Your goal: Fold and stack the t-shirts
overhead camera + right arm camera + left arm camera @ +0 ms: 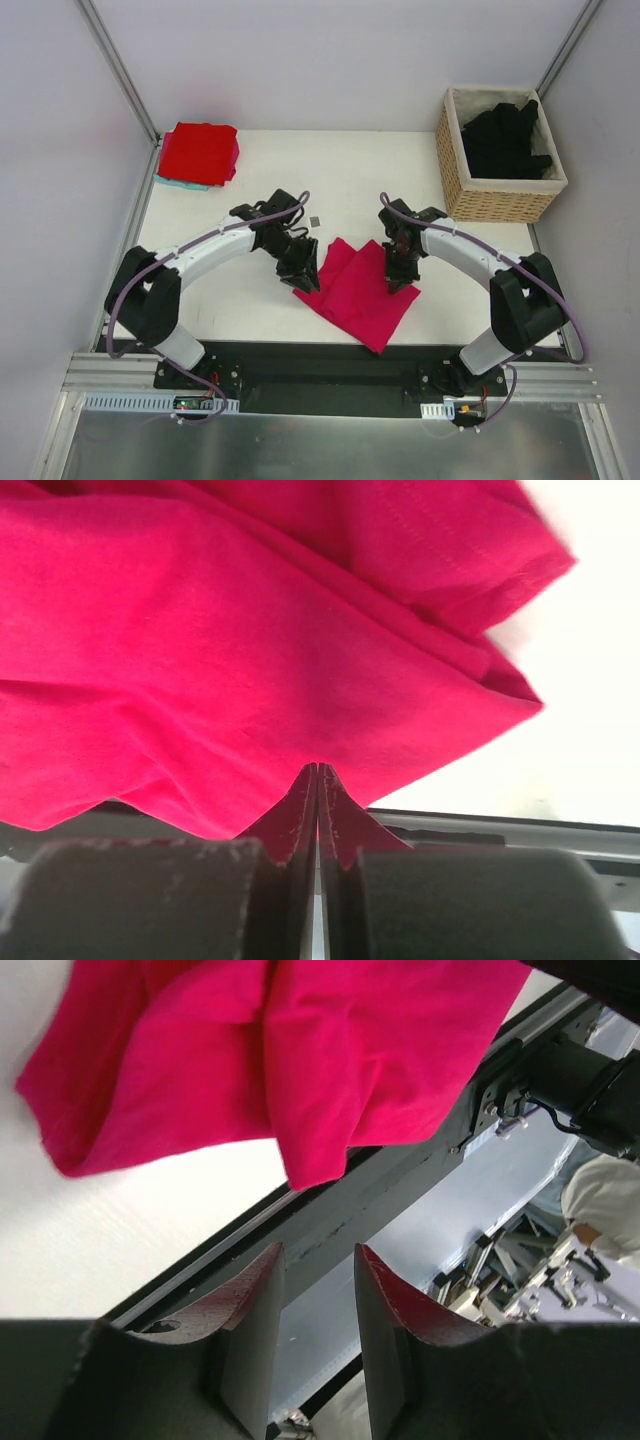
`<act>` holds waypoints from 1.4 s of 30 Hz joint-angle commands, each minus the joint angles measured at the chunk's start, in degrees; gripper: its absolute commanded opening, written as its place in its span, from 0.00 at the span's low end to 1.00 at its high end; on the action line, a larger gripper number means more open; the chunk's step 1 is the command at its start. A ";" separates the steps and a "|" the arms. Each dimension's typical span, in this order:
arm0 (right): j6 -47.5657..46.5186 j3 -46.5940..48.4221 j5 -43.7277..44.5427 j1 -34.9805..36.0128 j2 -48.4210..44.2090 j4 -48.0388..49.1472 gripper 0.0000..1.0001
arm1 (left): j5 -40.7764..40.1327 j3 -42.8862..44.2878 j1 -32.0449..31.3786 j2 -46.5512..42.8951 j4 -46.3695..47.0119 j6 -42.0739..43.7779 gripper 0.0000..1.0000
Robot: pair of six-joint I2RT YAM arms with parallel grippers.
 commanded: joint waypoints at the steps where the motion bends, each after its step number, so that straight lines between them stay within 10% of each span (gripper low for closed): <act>1: 2.34 -1.03 -2.87 0.22 -1.12 2.45 0.01 | 3.47 7.07 -2.89 3.52 0.79 2.51 0.31; 19: 3.48 -1.73 -2.87 0.31 -2.43 2.37 0.01 | -2.11 7.71 -10.81 16.28 3.69 3.31 0.01; 42: -1.61 -0.50 1.18 -0.13 -10.26 -7.12 0.01 | -17.36 4.45 -6.15 18.30 3.34 -5.05 0.00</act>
